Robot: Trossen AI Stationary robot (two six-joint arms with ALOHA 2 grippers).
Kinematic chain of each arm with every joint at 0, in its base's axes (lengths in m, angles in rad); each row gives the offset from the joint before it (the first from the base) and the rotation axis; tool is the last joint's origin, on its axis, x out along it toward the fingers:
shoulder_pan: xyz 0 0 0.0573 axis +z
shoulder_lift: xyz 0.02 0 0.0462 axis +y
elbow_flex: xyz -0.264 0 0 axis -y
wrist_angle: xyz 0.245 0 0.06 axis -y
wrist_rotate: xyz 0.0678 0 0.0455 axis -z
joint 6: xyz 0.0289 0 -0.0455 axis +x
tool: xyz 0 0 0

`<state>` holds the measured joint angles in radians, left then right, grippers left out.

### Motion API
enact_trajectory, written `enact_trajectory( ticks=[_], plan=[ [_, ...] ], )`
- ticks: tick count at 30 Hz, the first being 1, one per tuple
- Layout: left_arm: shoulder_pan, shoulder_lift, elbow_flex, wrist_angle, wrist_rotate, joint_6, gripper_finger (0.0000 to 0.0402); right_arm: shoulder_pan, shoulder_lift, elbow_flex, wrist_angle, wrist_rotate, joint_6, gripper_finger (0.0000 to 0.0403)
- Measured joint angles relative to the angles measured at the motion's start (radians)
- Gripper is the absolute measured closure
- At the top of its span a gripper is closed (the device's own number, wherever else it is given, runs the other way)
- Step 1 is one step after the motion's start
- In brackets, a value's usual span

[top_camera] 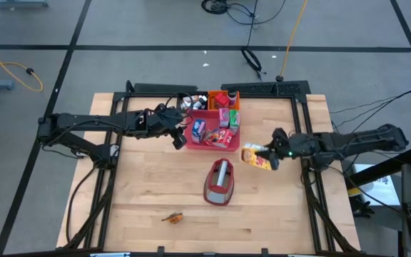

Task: Pick & Place Kitchen Items
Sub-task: Put the yellow cereal box into the pink bin

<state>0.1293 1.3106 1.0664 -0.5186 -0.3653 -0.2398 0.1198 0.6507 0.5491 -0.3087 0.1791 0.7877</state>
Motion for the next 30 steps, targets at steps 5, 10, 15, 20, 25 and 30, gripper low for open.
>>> enact_trajectory(
  ticks=[5,10,15,20,25,30],
  plan=[
    [0.000,0.000,0.000,0.000,0.000,0.000,0.0252,-0.132,0.052,0.000,0.073,-0.056,-0.096,0.0291],
    [0.000,0.000,0.000,0.000,0.000,0.000,0.0252,-0.236,0.134,0.000,0.129,-0.123,-0.154,0.0291],
    [0.000,0.000,0.000,0.000,0.000,0.000,0.0252,-0.308,0.224,0.000,0.200,-0.184,-0.194,0.0291],
    [0.000,0.000,0.000,0.000,0.000,0.000,0.0252,-0.370,0.304,0.000,0.282,-0.231,-0.227,0.0291],
    [0.000,0.000,0.000,0.000,0.000,0.000,0.0252,-0.418,0.376,0.000,0.346,-0.271,-0.241,0.0291],
    [0.000,0.000,0.000,0.000,0.000,0.000,0.0252,-0.459,0.439,0.000,0.431,-0.341,-0.257,0.0291]
  ],
)
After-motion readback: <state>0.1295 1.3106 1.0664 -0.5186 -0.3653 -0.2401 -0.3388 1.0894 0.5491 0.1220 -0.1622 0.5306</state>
